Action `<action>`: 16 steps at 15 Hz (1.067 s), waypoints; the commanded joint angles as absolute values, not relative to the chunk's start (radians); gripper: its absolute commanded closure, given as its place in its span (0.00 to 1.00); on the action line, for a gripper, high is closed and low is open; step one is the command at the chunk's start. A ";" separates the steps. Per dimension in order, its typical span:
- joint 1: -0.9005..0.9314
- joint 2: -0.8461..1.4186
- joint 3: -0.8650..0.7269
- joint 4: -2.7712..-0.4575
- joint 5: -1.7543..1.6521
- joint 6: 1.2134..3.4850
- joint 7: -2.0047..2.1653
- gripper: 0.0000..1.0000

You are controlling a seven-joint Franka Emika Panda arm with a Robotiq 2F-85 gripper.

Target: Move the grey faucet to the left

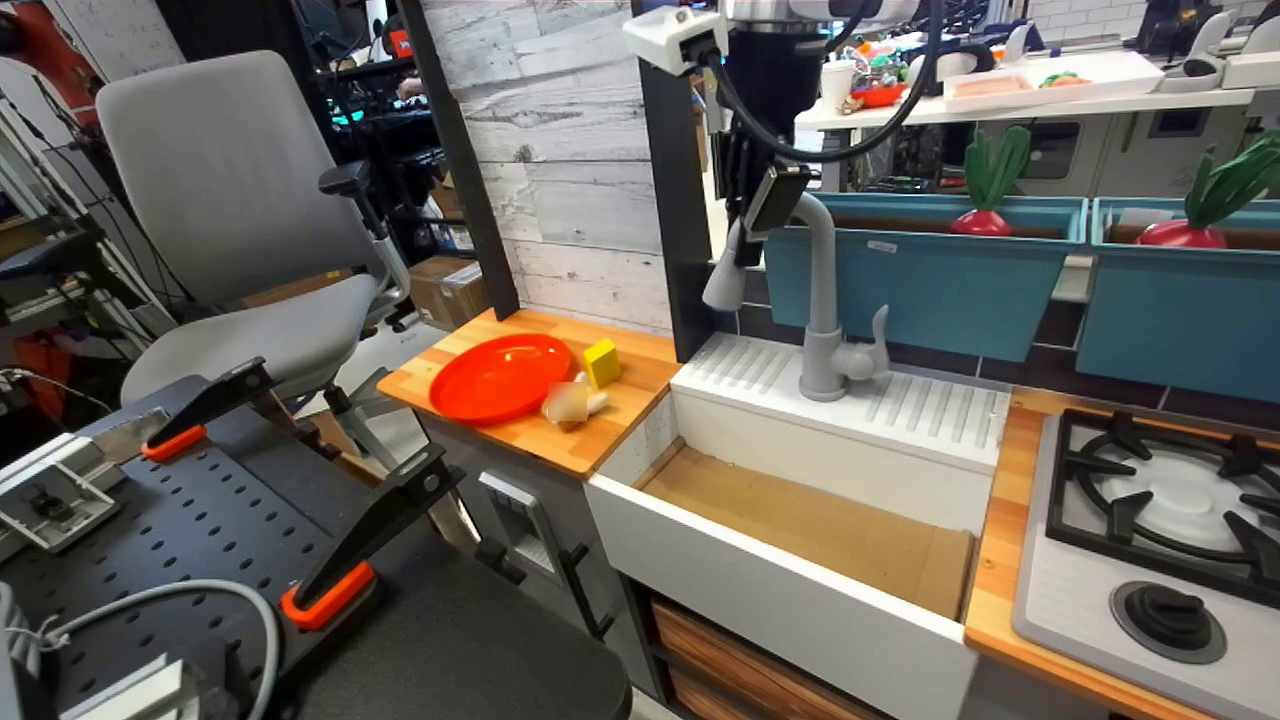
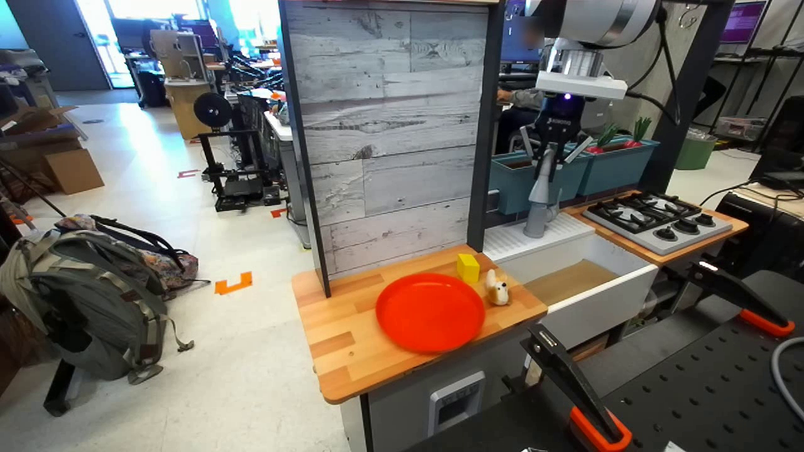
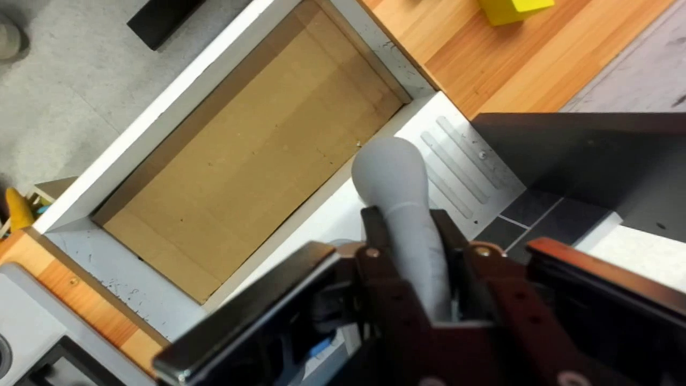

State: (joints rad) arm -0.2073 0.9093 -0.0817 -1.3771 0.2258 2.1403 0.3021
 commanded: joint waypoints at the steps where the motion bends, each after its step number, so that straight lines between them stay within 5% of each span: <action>1: -0.216 1.000 -0.023 -1.248 0.335 2.192 0.335 0.94; 10: -0.229 1.015 -0.012 -1.237 0.429 2.250 0.398 0.94; 11: -0.228 1.013 -0.011 -1.244 0.432 2.262 0.399 0.88; 12: -0.228 1.014 -0.011 -1.246 0.434 2.270 0.397 0.50; 16: -0.231 1.026 0.014 -1.245 0.454 2.335 0.366 0.28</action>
